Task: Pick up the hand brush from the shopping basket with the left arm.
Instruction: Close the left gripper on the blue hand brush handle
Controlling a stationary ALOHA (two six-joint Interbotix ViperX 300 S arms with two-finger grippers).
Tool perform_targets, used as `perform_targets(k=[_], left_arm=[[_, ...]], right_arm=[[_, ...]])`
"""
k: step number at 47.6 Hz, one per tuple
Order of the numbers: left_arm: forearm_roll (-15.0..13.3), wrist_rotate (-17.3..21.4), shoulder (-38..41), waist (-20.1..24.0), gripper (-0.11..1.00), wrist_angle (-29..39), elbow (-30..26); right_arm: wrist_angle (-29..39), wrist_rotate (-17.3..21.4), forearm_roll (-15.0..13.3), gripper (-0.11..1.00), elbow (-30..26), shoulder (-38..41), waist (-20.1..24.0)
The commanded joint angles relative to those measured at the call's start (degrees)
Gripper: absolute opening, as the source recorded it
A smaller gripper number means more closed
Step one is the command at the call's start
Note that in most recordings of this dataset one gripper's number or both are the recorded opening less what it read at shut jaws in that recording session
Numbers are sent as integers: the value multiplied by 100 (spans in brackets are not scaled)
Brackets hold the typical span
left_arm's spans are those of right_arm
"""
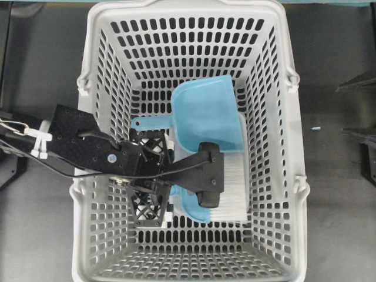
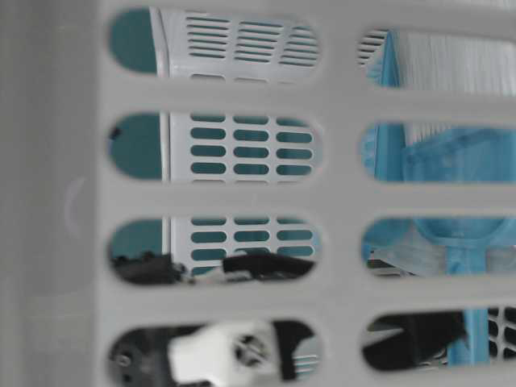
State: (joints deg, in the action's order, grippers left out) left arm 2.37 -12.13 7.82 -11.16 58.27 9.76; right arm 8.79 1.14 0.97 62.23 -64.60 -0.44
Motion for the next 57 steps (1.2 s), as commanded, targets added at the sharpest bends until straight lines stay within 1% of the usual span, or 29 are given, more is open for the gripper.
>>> perform_targets(k=[1, 6, 16, 23, 37, 44, 47, 49, 52, 57], left_arm=[[18, -18, -35, -18, 91, -79, 123], [18, 0, -9, -9, 91, -211, 255], [18, 0, 167, -9, 91, -782, 633], [18, 0, 237, 0, 91, -932, 677], [18, 35, 255, 9, 90, -949, 738], [18, 62, 246, -9, 86, -1195, 800], [18, 70, 237, -9, 81, -1292, 817], [18, 70, 246, 0, 72, -1310, 817], [18, 79, 237, -18, 56, -1310, 826], [18, 88, 237, -26, 25, -1283, 844]], right_arm=[[-53, 9, 9, 80, -44, 18, -9], [-53, 18, 18, 80, 0, 0, -9], [-141, 26, 18, 80, 44, 0, -9], [-202, 35, 18, 80, 53, 0, -9], [-272, 53, 35, 80, 70, 0, -9], [-272, 193, 35, 80, 114, 0, -9], [-264, 264, 35, 80, 141, 0, -9], [-272, 299, 35, 80, 158, 0, -9], [-272, 334, 26, 80, 158, 0, -9], [-272, 334, 35, 80, 167, 0, -9]])
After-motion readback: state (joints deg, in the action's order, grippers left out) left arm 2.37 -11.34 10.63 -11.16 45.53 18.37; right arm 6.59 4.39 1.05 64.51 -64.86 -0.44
